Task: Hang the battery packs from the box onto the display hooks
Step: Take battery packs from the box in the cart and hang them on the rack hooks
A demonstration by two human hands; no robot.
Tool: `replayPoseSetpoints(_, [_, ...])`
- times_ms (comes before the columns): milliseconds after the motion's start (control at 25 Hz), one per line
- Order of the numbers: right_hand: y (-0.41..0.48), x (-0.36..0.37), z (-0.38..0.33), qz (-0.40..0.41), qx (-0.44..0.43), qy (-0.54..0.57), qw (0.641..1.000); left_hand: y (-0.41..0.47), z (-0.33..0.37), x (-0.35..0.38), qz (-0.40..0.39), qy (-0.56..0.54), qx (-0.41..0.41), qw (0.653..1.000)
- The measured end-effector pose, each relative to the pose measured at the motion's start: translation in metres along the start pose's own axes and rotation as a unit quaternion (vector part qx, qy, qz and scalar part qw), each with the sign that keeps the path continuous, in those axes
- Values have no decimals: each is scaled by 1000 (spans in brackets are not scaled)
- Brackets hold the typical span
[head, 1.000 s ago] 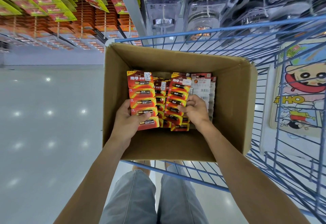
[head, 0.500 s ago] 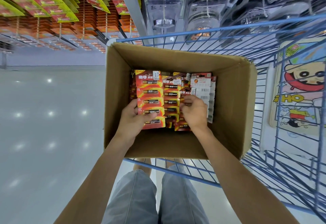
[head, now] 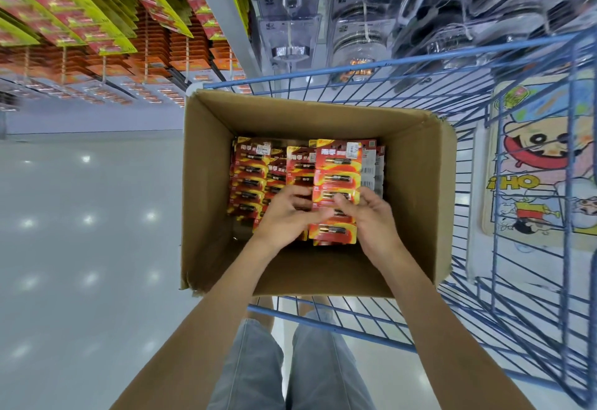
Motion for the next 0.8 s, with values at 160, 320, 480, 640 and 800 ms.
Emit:
replayPoseSetpoints(160, [-2, -30, -4, 47, -16, 3, 999, 30, -15, -23, 190, 21, -73, 979])
replayPoseSetpoints(320, [-5, -44, -4, 62, -13, 8, 998, 51, -20, -25, 239, 59, -106, 963])
replayPoseSetpoints(480, [-8, -46, 1, 72, -3, 1, 997, 52, -23, -21, 244, 67, -76, 964])
replayPoseSetpoints(640, [-17, -41, -5, 64, -5, -3, 998, 45, -17, -10, 195, 63, -51, 978])
replayPoseSetpoints(800, [-37, -33, -32, 48, -28, -3, 998, 11, -9, -11, 146, -10, -28, 989])
Point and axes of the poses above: each hand's wrist, its own y-axis towards the middle knuckle, its own x-axis out of the palm, z = x × y, the point moved 7 cm from there along y, towards the middle knuckle, and after that the axes turned 8 degrees about -x, right-handed, at the moved point
